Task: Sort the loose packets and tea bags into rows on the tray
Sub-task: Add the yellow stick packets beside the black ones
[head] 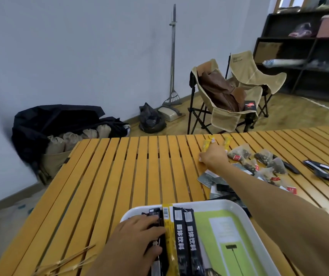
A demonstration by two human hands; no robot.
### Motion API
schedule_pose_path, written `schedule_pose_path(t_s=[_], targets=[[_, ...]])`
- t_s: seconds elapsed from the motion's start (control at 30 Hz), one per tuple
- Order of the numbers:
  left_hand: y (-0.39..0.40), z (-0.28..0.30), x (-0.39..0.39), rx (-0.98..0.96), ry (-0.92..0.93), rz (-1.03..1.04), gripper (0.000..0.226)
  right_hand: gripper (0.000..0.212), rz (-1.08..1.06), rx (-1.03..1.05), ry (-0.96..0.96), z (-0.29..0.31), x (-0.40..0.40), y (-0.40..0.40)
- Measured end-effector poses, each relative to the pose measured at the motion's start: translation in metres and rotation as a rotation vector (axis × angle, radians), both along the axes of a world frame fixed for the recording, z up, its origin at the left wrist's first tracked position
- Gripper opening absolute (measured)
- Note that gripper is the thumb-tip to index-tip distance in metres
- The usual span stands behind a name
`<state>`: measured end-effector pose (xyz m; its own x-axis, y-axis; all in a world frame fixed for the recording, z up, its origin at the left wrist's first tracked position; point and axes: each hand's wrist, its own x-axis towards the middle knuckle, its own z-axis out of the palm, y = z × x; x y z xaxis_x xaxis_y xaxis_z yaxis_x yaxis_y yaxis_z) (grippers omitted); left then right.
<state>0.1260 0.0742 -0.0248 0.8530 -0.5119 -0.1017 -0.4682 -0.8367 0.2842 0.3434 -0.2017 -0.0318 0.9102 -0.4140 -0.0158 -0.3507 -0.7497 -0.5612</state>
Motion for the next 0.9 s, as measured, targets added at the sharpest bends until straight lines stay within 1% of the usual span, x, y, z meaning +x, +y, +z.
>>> schedule_pose_path(t_s=[0.1,0.13,0.2,0.23,0.3,0.4,0.53,0.67,0.73,0.83,0.87,0.9], targets=[[0.002,-0.002,-0.001,-0.026,-0.024,0.016,0.045,0.026,0.024,-0.049,0.021,-0.005,0.009,0.002],[0.001,-0.001,-0.002,-0.036,-0.024,0.021,0.046,0.024,0.027,-0.040,0.024,-0.003,0.008,0.002],[0.000,0.001,-0.007,-0.061,-0.022,0.028,0.048,0.009,0.033,0.027,0.016,0.007,-0.002,0.005],[0.000,0.002,-0.010,-0.080,-0.026,0.036,0.049,0.010,0.043,0.091,0.005,0.013,-0.012,0.009],[0.000,0.006,-0.016,-0.124,-0.038,0.067,0.049,0.013,0.090,0.238,-0.006,0.027,-0.048,0.023],[0.002,0.013,-0.023,-0.179,-0.068,0.115,0.048,0.020,0.223,0.393,0.008,0.040,-0.127,0.053],[0.006,0.020,-0.028,-0.261,-0.092,0.206,0.046,0.015,0.307,0.535,0.050,0.038,-0.226,0.097],[0.011,0.018,-0.028,-0.285,-0.062,0.258,0.041,0.026,0.331,0.464,-0.028,0.034,-0.272,0.132],[0.014,0.017,-0.029,-0.263,-0.037,0.286,0.038,0.029,0.378,0.431,-0.018,0.034,-0.280,0.141],[0.017,0.013,-0.032,-0.140,-0.004,0.267,0.026,0.031,0.459,0.304,0.010,0.035,-0.285,0.141],[0.018,0.011,-0.033,-0.099,-0.004,0.252,0.026,0.027,0.463,0.266,0.006,0.036,-0.285,0.136],[0.018,0.010,-0.034,-0.072,-0.005,0.242,0.031,0.023,0.458,0.232,-0.001,0.037,-0.285,0.128]])
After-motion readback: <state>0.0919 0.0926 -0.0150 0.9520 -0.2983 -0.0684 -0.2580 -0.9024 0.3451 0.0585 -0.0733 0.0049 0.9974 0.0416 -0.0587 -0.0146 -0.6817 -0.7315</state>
